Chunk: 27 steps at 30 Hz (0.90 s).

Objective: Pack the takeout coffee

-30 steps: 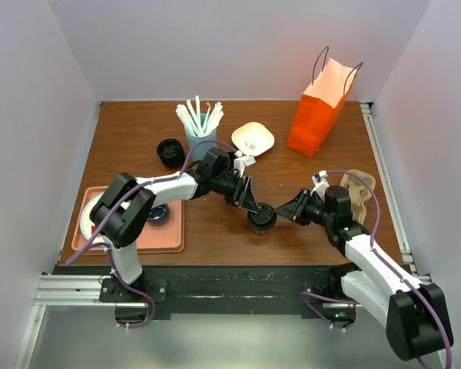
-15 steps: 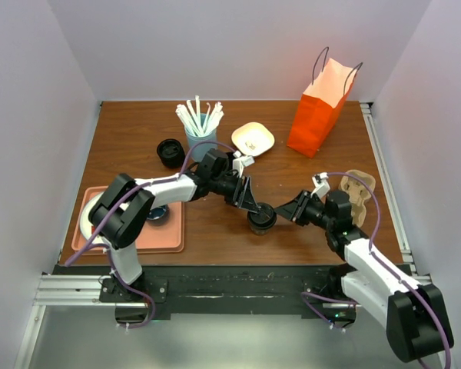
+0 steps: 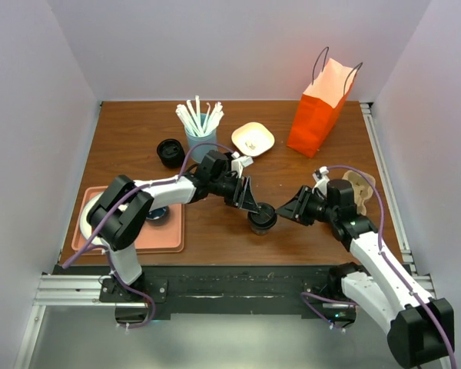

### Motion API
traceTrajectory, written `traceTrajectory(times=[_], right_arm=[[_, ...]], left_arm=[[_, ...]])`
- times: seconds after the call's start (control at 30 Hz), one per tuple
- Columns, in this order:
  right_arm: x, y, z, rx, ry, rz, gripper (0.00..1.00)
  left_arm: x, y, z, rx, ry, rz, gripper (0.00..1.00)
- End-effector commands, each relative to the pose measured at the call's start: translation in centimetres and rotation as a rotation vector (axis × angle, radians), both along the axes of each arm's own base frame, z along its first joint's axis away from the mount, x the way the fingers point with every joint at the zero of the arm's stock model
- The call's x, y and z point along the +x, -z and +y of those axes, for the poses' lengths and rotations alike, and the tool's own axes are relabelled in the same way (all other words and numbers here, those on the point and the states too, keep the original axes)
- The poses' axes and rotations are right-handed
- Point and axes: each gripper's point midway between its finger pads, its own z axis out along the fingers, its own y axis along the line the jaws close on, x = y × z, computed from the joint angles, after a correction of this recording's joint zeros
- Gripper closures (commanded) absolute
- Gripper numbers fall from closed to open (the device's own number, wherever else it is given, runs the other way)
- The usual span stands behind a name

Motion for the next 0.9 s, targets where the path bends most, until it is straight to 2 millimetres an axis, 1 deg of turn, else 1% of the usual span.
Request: traceTrajectory(times=[0.0,0.07,0.13,0.4,0.43,0.57,0.63,0.67,0.73,0.77,0.83,0.87], right_arm=[[-2.2,0.3,1.0,0.059,-0.086,0.052,0.62],[-2.4,0.4,1.2,0.069,-0.103,0.059,0.61],[-2.6,0.9,1.2,0.065,-0.106,0.072,0.61],[-2.2,1.9,0.9,0.046,-0.084,0.072,0.64],[-2.0,1.9,1.0,0.054,-0.088,0.064,0.65],[-2.2,3.1,1.0,0.049,-0.083,0.088,0.66],[-2.0,3.2,0.9,0.044,-0.071,0.077,0.68],[-2.0,3.5,0.7,0.041,-0.061,0.083,0.69],[-1.6,3.5,0.8,0.049,-0.049,0.054,0.71],[-1.9,4.3,0.7,0.057,-0.033,0.079,0.72],[-1.9,4.7,0.7,0.07,-0.019,0.072,0.75],[-2.3,5.7,0.5,0.068,-0.006,0.097,0.76]], left_arm=[[-4.5,13.2,9.1,0.558,-0.074,0.131,0.51],[-4.5,13.2,9.0,0.559,-0.073,0.133,0.51],[-4.5,13.2,8.9,0.558,-0.073,0.133,0.51],[-4.7,13.3,8.9,0.565,-0.067,0.134,0.51],[-4.7,13.3,8.8,0.564,-0.068,0.133,0.51],[-4.7,13.2,8.8,0.564,-0.066,0.133,0.51],[-4.7,13.2,8.8,0.564,-0.066,0.133,0.51],[-4.8,13.3,8.7,0.565,-0.063,0.136,0.51],[-4.8,13.3,8.7,0.566,-0.064,0.135,0.51],[-4.9,13.4,8.8,0.568,-0.062,0.136,0.51],[-4.9,13.5,8.8,0.571,-0.061,0.14,0.52],[-5.0,13.5,8.8,0.572,-0.061,0.141,0.52]])
